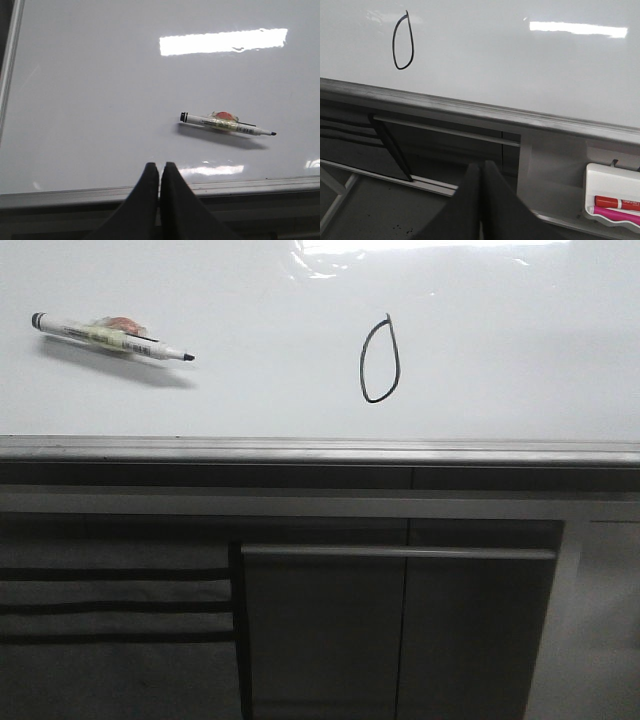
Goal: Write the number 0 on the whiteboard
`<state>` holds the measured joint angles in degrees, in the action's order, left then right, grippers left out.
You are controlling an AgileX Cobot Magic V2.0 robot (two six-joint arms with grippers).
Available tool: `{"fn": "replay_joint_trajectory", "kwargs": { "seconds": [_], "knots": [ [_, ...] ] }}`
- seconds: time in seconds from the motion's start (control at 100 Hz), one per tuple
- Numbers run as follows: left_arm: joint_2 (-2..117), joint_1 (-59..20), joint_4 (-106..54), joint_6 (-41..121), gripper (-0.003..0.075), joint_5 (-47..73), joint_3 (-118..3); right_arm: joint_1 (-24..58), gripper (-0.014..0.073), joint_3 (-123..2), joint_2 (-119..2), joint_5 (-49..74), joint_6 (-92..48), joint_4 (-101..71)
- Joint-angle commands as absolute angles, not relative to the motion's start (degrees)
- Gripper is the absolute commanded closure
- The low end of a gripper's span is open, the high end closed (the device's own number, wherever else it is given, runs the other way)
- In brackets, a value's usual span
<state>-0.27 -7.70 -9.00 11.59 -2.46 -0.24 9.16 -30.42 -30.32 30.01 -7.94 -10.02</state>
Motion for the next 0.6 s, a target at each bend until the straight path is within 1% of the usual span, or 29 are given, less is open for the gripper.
{"fn": "replay_joint_trajectory", "kwargs": {
  "seconds": [0.0,0.07,0.2,0.4,0.59],
  "knots": [
    [-1.8,-7.73,-8.97,10.86,0.0741,-6.49,1.18,8.76,0.0666,-31.91,-30.87,25.89,-7.91,-10.33],
    [-1.8,-7.73,-8.97,10.86,0.0741,-6.49,1.18,8.76,0.0666,-31.91,-30.87,25.62,-7.91,-10.33],
    [-1.8,-7.73,-8.97,10.86,0.0741,-6.49,1.18,7.06,0.0666,-27.53,-25.8,22.03,-8.01,-10.21],
    [-1.8,-7.73,-8.97,10.86,0.0741,-6.49,1.18,0.05,0.0666,-13.75,-14.93,7.49,-8.01,-11.84],
    [-1.8,-7.73,-8.97,10.86,0.0741,-6.49,1.18,-0.72,0.0666,-1.78,-6.5,-1.28,-8.01,-12.0]
  ]
}}
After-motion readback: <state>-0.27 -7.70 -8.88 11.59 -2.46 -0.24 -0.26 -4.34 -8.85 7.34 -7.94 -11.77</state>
